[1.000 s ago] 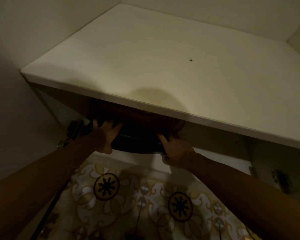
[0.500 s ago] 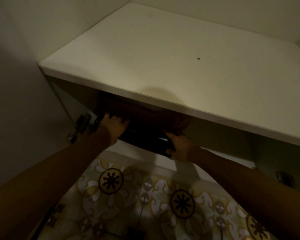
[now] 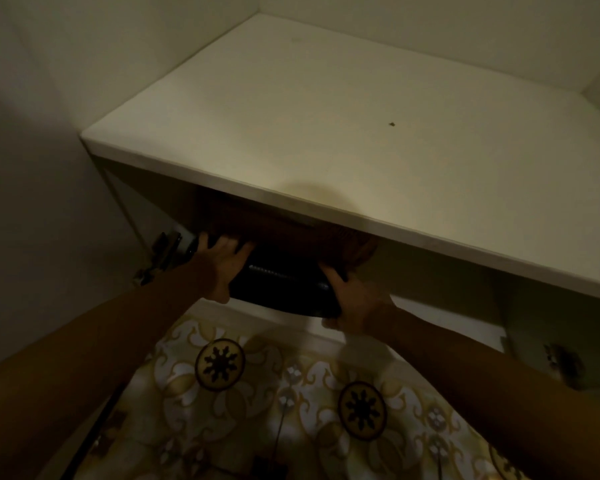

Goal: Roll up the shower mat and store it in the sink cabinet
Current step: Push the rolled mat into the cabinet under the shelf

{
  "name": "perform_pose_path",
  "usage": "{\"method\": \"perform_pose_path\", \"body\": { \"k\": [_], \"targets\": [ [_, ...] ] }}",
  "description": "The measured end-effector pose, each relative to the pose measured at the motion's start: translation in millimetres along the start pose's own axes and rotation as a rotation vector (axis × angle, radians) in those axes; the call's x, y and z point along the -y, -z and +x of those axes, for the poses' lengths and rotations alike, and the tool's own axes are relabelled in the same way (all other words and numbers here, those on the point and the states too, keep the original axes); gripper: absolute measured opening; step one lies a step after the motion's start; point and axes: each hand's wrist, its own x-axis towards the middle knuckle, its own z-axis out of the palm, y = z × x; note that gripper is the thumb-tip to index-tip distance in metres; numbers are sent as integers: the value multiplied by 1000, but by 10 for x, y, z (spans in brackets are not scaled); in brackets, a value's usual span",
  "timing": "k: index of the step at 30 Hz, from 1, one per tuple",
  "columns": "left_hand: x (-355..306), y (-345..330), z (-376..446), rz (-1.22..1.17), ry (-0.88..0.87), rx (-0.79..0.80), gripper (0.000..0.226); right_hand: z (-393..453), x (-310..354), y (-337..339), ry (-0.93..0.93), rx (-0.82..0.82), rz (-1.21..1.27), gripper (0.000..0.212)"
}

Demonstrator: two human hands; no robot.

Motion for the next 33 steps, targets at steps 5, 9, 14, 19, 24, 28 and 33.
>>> {"method": "perform_pose_path", "body": {
  "k": [5, 9, 14, 19, 24, 28, 33],
  "targets": [
    [0, 24, -8, 39, -23, -22, 107, -33, 49, 32, 3, -11, 6, 106],
    [2, 40, 13, 115, -23, -84, 93, -53, 75, 45, -17, -13, 19, 98],
    [43, -7, 8, 155, -23, -160, 81, -65, 88, -15, -4, -97, -41, 86],
    [6, -72, 62, 147, 31, -160, 84, 16, 133, -55, -48, -113, -33, 80],
    [34, -64, 86, 13, 25, -119, 102, 32, 104, -31, -74, -90, -50, 91],
    [114, -215, -13, -52, -39, -303, 96, -15, 70, -25, -87, -121, -118, 98],
    [156, -217, -9, -5, -95, -269, 115, -48, 126, 19, -113, -166, -195, 101]
  ]
}}
